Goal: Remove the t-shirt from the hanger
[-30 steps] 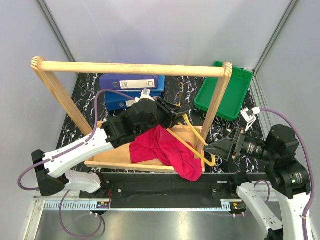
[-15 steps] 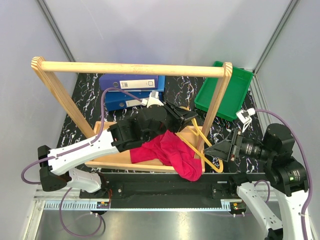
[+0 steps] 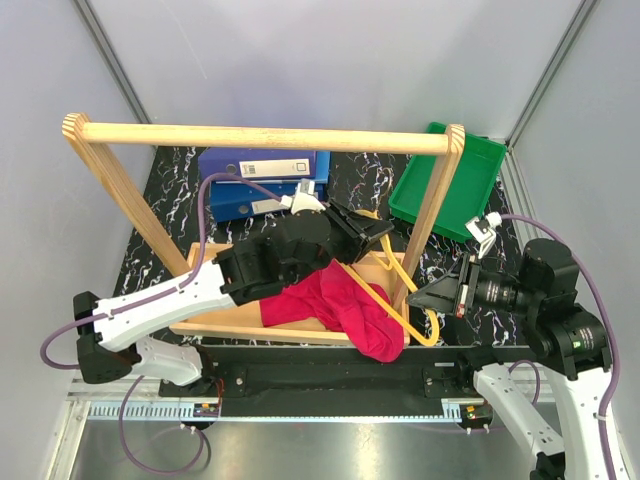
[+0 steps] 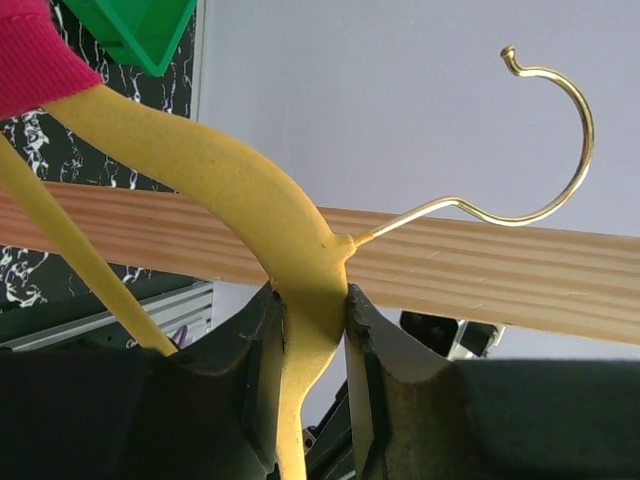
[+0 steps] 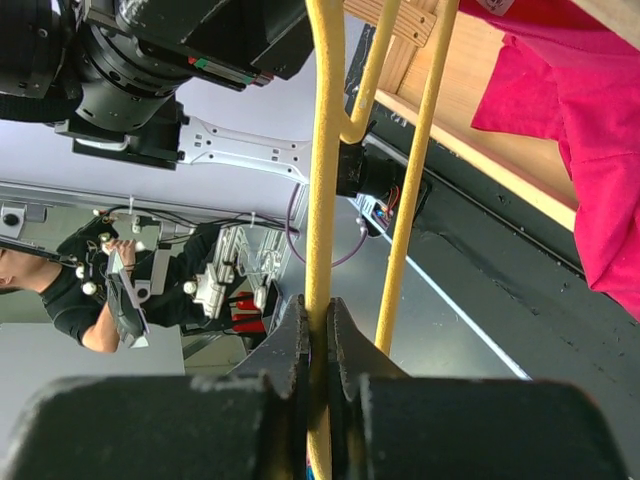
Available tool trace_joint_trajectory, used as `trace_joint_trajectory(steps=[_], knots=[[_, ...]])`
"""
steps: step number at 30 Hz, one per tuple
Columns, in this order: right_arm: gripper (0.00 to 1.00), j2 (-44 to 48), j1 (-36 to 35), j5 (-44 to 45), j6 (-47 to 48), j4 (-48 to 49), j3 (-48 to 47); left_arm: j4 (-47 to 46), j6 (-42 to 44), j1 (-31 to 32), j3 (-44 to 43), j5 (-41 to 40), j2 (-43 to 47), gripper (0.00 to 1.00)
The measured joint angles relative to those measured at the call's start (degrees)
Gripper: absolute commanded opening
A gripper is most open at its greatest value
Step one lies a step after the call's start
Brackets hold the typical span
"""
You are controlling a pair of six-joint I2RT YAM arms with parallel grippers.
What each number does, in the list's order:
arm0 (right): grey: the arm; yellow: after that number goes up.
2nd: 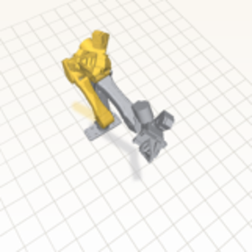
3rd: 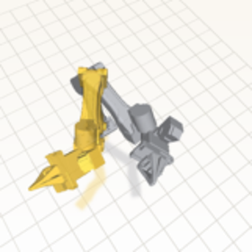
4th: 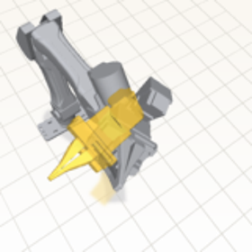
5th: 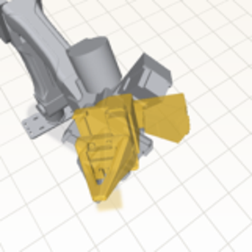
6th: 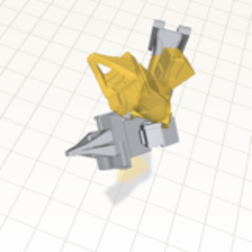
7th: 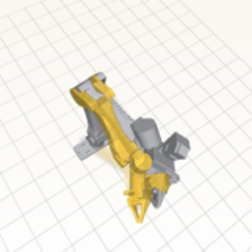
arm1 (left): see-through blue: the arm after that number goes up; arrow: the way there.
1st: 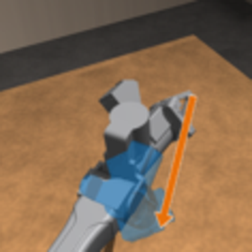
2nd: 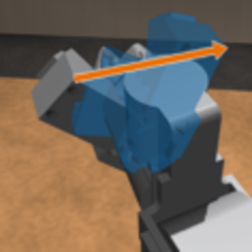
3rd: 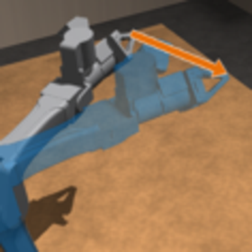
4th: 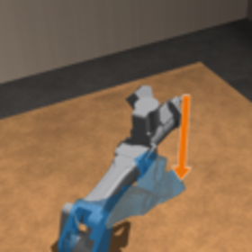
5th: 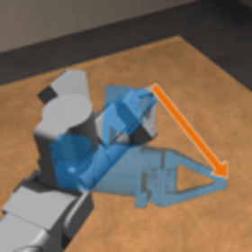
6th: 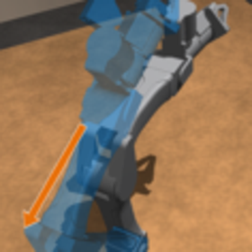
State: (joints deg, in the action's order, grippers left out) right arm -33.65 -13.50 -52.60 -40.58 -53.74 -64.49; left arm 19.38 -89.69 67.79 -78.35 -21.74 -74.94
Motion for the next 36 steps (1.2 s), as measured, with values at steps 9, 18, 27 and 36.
trace_joint_trajectory(steps=[9,18,27,36], knots=[[0.00,-1.9,0.0,0.1,0.1,-2.7,-4.9,-6.2,4.5,0.2,9.8,-0.1,10.2,0.63],[0.00,-6.4,0.0,0.4,4.6,-9.4,-12.0,-4.4,16.8,0.2,12.0,0.0,20.5,0.69],[0.00,-8.9,0.0,0.4,8.9,-12.7,-13.8,6.9,32.1,-0.6,11.0,-1.9,24.1,0.63],[0.00,-8.9,0.0,-0.4,9.8,-13.0,-13.8,22.4,48.9,-2.6,-4.1,-2.5,10.2,0.62]])
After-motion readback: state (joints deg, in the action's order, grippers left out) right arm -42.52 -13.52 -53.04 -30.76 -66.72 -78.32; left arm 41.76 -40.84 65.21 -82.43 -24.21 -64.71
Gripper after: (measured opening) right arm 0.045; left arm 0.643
